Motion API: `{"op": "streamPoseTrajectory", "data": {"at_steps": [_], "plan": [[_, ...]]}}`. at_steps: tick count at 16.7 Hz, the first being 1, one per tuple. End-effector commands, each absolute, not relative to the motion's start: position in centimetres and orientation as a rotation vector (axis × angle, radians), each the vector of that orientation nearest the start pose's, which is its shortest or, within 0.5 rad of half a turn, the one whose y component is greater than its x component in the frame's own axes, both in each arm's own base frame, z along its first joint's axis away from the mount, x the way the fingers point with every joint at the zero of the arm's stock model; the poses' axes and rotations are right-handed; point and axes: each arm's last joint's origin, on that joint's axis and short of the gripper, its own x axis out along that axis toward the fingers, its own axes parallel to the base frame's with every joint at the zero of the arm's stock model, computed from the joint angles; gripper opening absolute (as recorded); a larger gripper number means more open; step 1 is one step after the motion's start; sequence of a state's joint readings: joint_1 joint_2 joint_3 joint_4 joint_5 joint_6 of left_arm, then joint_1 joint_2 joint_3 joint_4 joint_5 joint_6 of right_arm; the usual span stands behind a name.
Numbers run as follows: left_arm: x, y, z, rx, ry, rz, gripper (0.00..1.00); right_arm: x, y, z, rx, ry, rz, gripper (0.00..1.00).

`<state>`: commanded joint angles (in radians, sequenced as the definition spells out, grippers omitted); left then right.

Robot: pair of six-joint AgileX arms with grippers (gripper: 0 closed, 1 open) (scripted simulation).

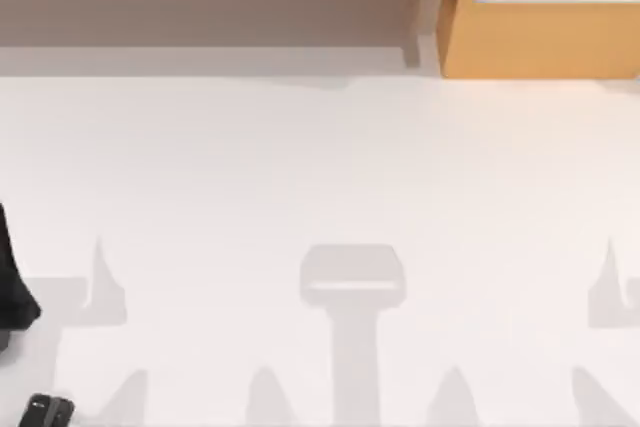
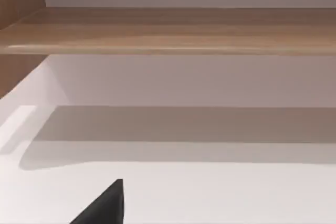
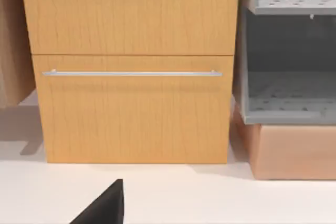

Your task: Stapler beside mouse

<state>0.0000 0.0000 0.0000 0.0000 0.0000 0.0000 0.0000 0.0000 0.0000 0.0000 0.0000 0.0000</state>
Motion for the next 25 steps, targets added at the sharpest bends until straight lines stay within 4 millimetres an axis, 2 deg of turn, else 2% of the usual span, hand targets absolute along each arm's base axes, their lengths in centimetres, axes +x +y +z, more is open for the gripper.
{"op": "streamPoseTrajectory", "data": {"at_steps": [4,7,15,18,21,25], "plan": [[10.6,-0.2,16.3,-0.003,0.043,-0.013,1.00,10.6,-0.1,16.0,0.000,0.000,0.000,1.00],[11.0,-0.6,16.9,-0.007,0.221,-0.047,1.00,10.6,-0.1,16.0,0.000,0.000,0.000,1.00],[13.3,-2.3,16.2,0.075,1.150,-0.127,1.00,10.6,-0.1,16.0,0.000,0.000,0.000,1.00],[14.2,-3.0,16.2,0.120,1.412,-0.138,1.00,10.6,-0.1,16.0,0.000,0.000,0.000,1.00],[14.8,-3.5,16.5,0.146,1.544,-0.145,1.00,10.6,-0.1,16.0,0.000,0.000,0.000,1.00],[15.0,-3.6,16.6,0.150,1.566,-0.146,1.00,10.6,-0.1,16.0,0.000,0.000,0.000,1.00]]}}
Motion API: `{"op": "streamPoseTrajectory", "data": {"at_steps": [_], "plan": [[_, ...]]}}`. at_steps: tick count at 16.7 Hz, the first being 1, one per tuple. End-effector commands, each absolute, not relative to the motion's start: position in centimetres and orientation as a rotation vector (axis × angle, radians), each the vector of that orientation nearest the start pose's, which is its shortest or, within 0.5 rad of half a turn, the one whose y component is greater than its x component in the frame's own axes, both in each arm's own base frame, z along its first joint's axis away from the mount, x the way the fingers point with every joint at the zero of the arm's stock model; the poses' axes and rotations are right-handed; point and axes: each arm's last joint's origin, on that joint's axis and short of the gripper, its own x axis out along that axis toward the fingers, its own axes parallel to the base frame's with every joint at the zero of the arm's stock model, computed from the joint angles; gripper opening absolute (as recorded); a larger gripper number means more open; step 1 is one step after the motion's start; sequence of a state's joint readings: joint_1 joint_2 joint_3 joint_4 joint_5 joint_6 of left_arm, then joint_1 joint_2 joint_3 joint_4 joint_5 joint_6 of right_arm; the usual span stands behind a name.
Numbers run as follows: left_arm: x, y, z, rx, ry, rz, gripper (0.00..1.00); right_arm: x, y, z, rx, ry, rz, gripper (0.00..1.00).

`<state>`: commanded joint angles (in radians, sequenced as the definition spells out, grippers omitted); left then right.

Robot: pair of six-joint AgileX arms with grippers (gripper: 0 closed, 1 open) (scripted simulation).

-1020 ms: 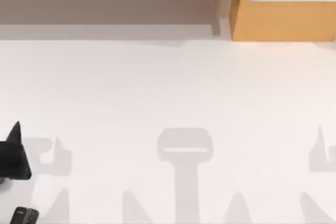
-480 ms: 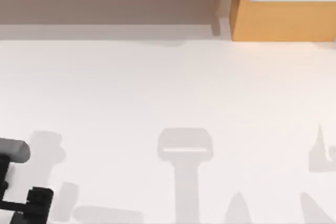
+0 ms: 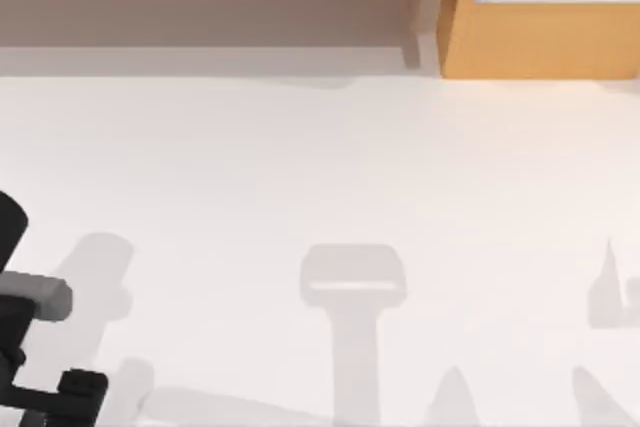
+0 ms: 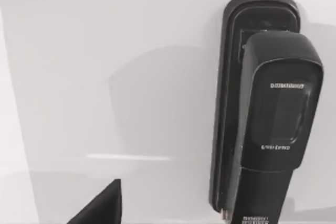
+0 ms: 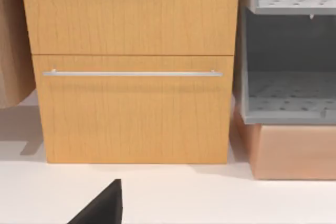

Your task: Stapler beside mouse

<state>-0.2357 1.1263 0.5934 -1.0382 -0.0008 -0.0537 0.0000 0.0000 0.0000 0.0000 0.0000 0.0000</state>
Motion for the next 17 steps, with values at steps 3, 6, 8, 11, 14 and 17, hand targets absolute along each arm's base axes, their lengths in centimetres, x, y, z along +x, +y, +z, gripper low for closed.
{"op": "streamPoseTrajectory", "data": {"at_steps": [3,6,8,11,14,17], "plan": [[14.9,-3.5,16.5,0.148,1.564,-0.144,1.00,10.6,-0.1,16.0,0.000,0.000,0.000,1.00],[15.0,-3.6,15.1,0.150,1.568,-0.146,1.00,10.6,-0.1,16.0,0.000,0.000,0.000,1.00],[15.2,-3.6,13.6,0.148,1.556,-0.147,1.00,10.6,-0.1,16.0,0.000,0.000,0.000,1.00],[15.0,-3.6,11.9,0.150,1.562,-0.147,1.00,10.6,-0.1,16.0,0.000,0.000,0.000,1.00],[15.0,-3.6,11.6,0.150,1.566,-0.146,1.00,10.6,-0.1,16.0,0.000,0.000,0.000,1.00],[15.0,-3.6,11.6,0.150,1.566,-0.146,0.85,10.6,-0.1,16.0,0.000,0.000,0.000,1.00]]}}
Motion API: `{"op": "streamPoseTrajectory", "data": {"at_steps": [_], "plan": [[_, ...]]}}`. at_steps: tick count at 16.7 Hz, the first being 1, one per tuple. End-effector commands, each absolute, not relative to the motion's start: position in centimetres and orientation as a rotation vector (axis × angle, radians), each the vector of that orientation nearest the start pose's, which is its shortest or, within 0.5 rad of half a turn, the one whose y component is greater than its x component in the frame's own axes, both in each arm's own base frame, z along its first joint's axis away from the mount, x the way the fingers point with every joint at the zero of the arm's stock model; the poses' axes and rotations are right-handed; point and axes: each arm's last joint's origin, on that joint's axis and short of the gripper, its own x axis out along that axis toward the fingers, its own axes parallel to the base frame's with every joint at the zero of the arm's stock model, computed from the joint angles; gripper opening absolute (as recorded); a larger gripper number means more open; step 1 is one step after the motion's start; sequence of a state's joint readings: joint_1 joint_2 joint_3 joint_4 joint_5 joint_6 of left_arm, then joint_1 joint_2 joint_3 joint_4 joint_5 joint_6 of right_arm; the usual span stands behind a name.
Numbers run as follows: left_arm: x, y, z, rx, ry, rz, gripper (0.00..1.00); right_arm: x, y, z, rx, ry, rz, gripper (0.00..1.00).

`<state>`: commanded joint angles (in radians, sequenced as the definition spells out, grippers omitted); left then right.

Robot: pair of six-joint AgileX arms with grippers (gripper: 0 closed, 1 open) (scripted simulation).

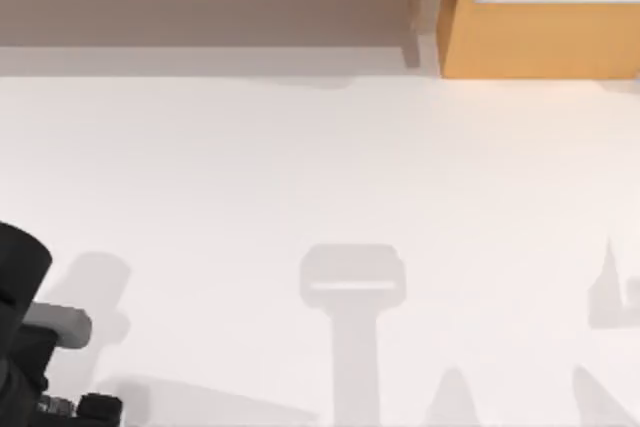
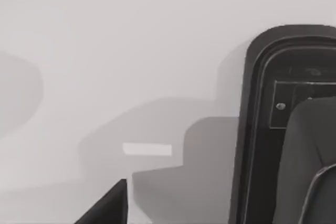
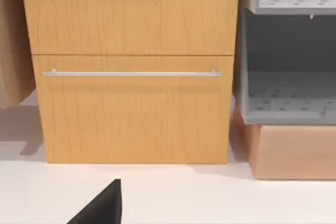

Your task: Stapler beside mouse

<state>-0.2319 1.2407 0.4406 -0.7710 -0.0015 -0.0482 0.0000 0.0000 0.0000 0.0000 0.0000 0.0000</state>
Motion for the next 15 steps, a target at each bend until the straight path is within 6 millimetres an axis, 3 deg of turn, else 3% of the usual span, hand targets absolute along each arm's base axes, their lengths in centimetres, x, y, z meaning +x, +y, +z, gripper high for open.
{"op": "streamPoseTrajectory", "data": {"at_steps": [11,15], "plan": [[14.96,-3.56,11.64,0.150,1.566,-0.146,0.02,10.57,-0.12,16.00,0.000,0.000,0.000,1.00],[14.96,-3.56,11.64,0.150,1.566,-0.146,0.00,10.57,-0.12,16.00,0.000,0.000,0.000,1.00]]}}
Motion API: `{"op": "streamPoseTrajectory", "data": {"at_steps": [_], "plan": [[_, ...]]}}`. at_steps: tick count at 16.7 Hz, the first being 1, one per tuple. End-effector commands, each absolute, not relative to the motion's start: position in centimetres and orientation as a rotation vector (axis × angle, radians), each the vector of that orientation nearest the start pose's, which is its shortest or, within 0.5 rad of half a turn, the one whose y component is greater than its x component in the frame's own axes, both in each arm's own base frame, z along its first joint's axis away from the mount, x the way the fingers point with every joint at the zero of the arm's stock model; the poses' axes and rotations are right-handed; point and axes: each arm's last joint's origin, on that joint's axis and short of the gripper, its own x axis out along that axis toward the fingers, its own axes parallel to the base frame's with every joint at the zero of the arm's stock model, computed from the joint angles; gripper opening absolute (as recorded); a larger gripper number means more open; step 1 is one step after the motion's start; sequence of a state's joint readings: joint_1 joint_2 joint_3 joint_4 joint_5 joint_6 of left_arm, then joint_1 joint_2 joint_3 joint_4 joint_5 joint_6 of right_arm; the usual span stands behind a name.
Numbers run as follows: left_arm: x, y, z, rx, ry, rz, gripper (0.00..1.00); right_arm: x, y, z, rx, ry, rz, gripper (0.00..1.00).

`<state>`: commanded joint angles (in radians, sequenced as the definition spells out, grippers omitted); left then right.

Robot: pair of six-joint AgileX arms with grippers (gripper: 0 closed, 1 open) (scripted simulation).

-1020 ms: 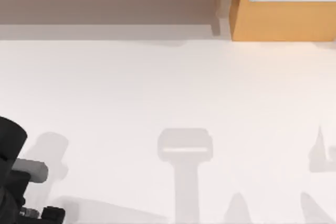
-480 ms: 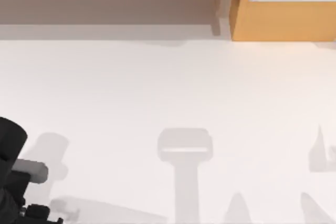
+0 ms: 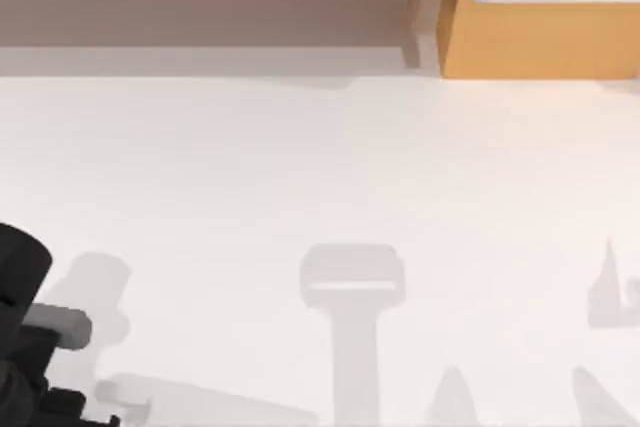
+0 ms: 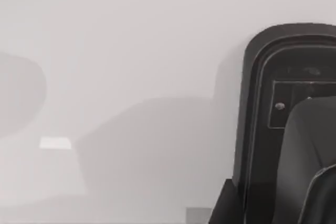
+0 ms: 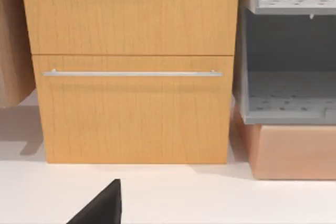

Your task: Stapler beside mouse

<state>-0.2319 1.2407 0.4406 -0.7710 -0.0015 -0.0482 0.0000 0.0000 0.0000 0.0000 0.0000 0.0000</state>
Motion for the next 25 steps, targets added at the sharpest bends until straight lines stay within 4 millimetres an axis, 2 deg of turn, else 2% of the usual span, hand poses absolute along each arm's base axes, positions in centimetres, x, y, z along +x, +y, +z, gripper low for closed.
{"op": "streamPoseTrajectory", "data": {"at_steps": [6,13,18,21,25], "plan": [[15.0,-3.6,11.8,0.151,1.562,-0.148,0.00,10.6,-0.1,16.0,0.000,0.000,0.000,1.00],[15.0,-3.6,14.6,0.151,1.565,-0.148,0.00,10.6,-0.1,16.0,0.000,0.000,0.000,1.00],[15.2,-3.6,14.7,0.152,1.563,-0.147,0.00,10.6,-0.1,16.0,0.000,0.000,0.000,1.00],[17.1,-3.6,15.8,0.144,1.550,-0.137,0.00,10.6,-0.1,16.0,0.000,0.000,0.000,1.00],[21.4,-3.2,17.2,0.126,1.555,-0.106,0.00,10.6,-0.1,16.0,0.000,0.000,0.000,1.00]]}}
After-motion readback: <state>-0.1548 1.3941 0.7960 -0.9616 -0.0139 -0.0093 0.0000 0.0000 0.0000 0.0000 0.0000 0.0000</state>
